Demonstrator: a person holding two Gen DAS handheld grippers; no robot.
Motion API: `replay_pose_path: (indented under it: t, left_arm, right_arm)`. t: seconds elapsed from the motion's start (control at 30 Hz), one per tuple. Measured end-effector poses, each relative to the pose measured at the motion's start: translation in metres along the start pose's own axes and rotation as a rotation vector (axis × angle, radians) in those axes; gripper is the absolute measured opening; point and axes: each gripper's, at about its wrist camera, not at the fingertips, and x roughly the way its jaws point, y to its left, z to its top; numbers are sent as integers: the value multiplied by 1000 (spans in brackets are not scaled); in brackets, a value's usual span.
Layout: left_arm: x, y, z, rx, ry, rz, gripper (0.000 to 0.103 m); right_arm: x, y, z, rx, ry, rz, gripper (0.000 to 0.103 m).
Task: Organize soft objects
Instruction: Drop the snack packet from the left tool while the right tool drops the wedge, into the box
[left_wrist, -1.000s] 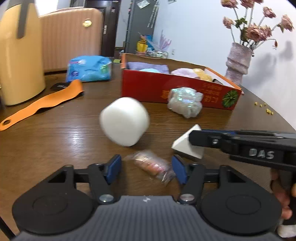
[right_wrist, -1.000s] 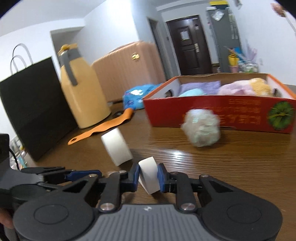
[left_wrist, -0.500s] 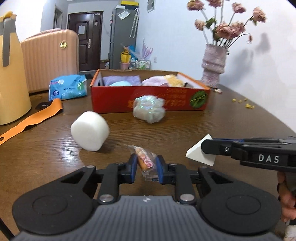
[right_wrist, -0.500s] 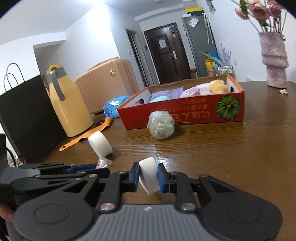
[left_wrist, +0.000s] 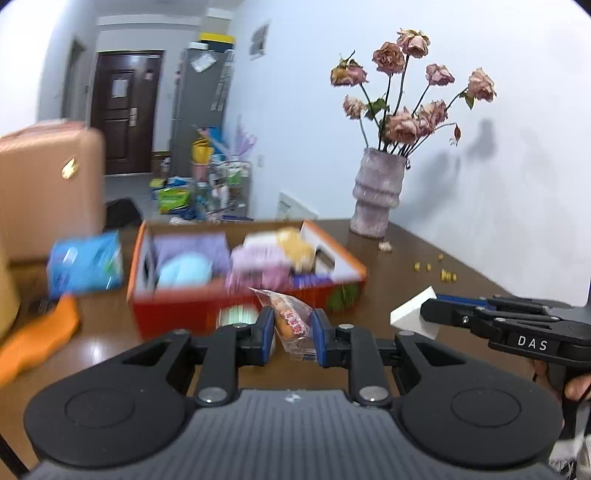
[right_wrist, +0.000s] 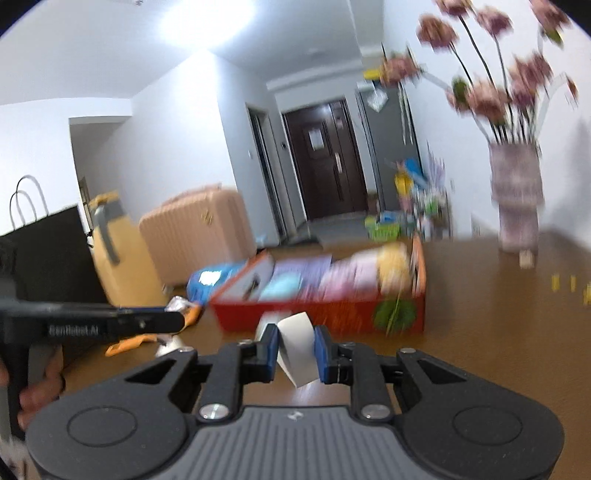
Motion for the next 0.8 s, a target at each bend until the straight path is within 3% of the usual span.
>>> replay_pose_path:
  t: [0.1,0.2,0.3,0.43,0.57,0.6,0.63,0.7,0.8]
  left_arm:
    - [57,18,47,-1,75,-10,23]
    - [123,35,74,-9,170,23,23]
    - [185,56,85,-51,250,67,23]
    - [246,79,80,-83,333,112,23]
    - [275,92,67,-69,392,142,24]
    - [278,93,65,-65,400,150,28]
    - [279,94,62,-61,402,151,36]
    - [276,94,62,-53,390,131,41]
    - [265,96,67,-65,365,126,45]
  right_arm:
    - [51,-31,46,-5,41,-16,20]
    - [113,-53,76,-58,116,-77,20]
    - [179,-73,88,-97,223,-139,20]
    - [242,-78,79,-181,336,-193,20]
    - [280,-78,61,-222,460,-163,21]
    - [286,-80,59,-211,479,-160,21]
    - [289,-82,59,-200,494,-167,25]
    - [292,-85,59,-201,509,-198,40]
    - [285,-82,65,-221,486,-221,49]
